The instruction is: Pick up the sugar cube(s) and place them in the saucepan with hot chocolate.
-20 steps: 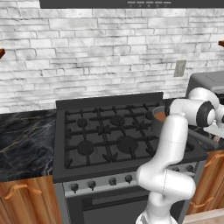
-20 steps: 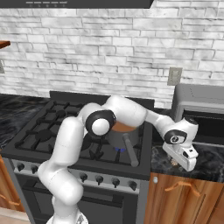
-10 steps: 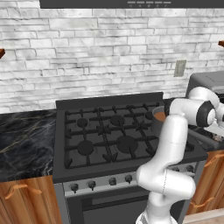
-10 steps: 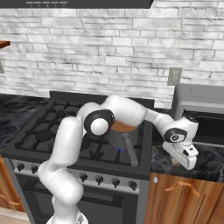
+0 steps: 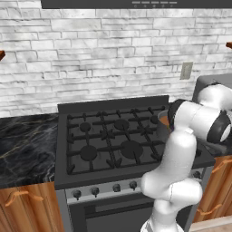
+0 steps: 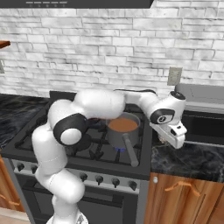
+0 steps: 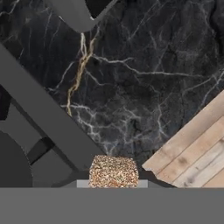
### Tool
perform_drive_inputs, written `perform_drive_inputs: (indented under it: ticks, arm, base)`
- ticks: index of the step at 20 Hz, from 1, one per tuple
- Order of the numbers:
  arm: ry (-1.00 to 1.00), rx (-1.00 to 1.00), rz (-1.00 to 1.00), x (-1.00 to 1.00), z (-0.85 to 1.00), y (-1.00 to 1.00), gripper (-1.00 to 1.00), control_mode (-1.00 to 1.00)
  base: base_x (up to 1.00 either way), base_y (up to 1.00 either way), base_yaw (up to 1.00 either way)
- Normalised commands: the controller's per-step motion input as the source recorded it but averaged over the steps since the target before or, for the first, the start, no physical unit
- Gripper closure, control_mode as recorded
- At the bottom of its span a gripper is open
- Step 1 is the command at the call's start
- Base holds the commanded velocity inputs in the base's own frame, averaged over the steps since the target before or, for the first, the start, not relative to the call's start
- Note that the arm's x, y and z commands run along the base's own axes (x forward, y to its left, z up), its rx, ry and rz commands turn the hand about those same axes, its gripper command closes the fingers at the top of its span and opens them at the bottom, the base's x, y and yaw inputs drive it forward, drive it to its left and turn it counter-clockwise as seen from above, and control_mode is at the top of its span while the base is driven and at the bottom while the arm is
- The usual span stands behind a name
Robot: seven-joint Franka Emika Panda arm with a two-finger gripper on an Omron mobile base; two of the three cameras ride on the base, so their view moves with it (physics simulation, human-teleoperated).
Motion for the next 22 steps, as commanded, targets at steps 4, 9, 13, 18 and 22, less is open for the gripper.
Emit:
perform_drive_inputs:
  ticks: [4, 9, 13, 18, 22]
  arm:
    - [-0.05, -0.15, 0.23, 0.14, 0.98, 1.00, 1.00, -1.00]
    - [0.00, -0.20, 0.25, 0.30, 0.67, 1.00, 1.00, -1.00]
    - [0.06, -0.17, 0.25, 0.64, 0.08, 1.00, 1.00, -1.00]
    - [0.02, -0.07, 0.15, 0.93, -0.23, 0.57, 1.00, -1.00]
    - [0.07, 0.06, 0.03, 0.71, -0.29, 0.00, 1.00, -1.00]
  base:
    - [0.00, 0.00, 0.00]
    - [0.00, 0.00, 0.00]
    - [0.00, 0.00, 0.00]
    - [0.00, 0.00, 0.00]
    - [0.00, 0.00, 0.00]
